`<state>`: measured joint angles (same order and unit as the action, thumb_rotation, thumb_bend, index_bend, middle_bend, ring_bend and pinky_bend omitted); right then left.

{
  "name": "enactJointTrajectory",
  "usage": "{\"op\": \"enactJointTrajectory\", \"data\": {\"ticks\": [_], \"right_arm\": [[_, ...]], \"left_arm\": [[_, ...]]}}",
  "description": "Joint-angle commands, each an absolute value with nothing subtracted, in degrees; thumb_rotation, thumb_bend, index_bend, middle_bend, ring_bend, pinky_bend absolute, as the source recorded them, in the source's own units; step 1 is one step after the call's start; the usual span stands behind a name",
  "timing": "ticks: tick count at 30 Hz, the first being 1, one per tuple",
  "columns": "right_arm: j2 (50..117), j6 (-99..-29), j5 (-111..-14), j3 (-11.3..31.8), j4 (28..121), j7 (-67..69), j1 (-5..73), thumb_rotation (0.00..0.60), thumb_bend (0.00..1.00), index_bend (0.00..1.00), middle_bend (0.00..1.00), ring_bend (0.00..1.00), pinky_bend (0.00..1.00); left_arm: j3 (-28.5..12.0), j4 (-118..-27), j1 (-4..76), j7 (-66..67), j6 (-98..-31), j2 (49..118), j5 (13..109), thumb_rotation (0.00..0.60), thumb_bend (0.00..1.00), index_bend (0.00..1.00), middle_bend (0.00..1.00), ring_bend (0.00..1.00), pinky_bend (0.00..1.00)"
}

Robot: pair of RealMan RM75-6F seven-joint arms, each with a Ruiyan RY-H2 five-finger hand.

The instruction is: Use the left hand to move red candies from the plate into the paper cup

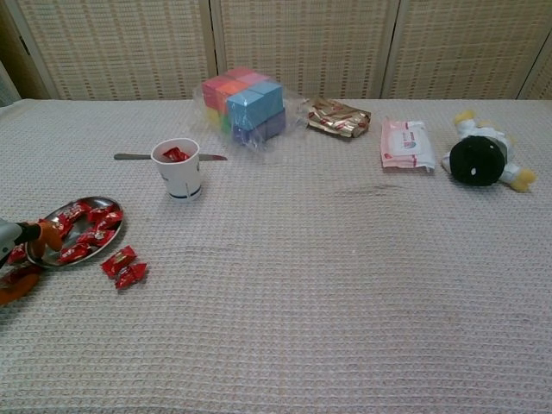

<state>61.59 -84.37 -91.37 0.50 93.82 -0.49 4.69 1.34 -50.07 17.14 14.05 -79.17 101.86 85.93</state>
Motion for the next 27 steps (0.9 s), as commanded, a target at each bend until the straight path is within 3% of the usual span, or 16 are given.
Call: {"op": "enactJointTrajectory", "data": {"ticks": [1,7,15,22,27], "right_arm": [[61.57,-84.44,-91.42,0.49,93.77,-0.4,4.67,0.6,0.04,0.0,0.0,0.0,0.0],[61.49,-84.75,-91.59,0.46,93.7,-0.2,4.55,0.6,0.04,0.0,0.0,0.0,0.0],[61.35,-85.03,-92.04,0.26,93.71,0.03,4.42,0.6,0.04,0.0,0.0,0.0,0.0],[61.29,-85.23,-92.45,0.09,93.75,0.11,4.33,0.6,0.04,0.0,0.0,0.0,0.0],[61.36,-85.59,-92.57,0.16,93.7,0.25,4.23,0.6,0.04,0.0,0.0,0.0,0.0]], "left_arm": [[1.4,-50.37,17.08,14.28,-79.53,101.68,86.46,0.6,0.4,0.36,0.42,0.64,1.0],[1.99,-51.73,16.49,15.42,-81.07,101.0,88.07,0.6,0.4,0.35,0.42,0.53,1.0],[1.98,-51.98,14.11,17.61,-85.36,100.11,89.19,0.6,0.4,0.34,0.41,0.52,1.0],[0.78,-52.19,13.18,18.41,-83.64,99.45,87.03,0.6,0.4,0.31,0.4,0.52,1.0],[0.65,-54.96,13.97,18.79,-78.81,97.82,85.46,0.6,0.4,0.22,0.34,0.5,1.0]]}}
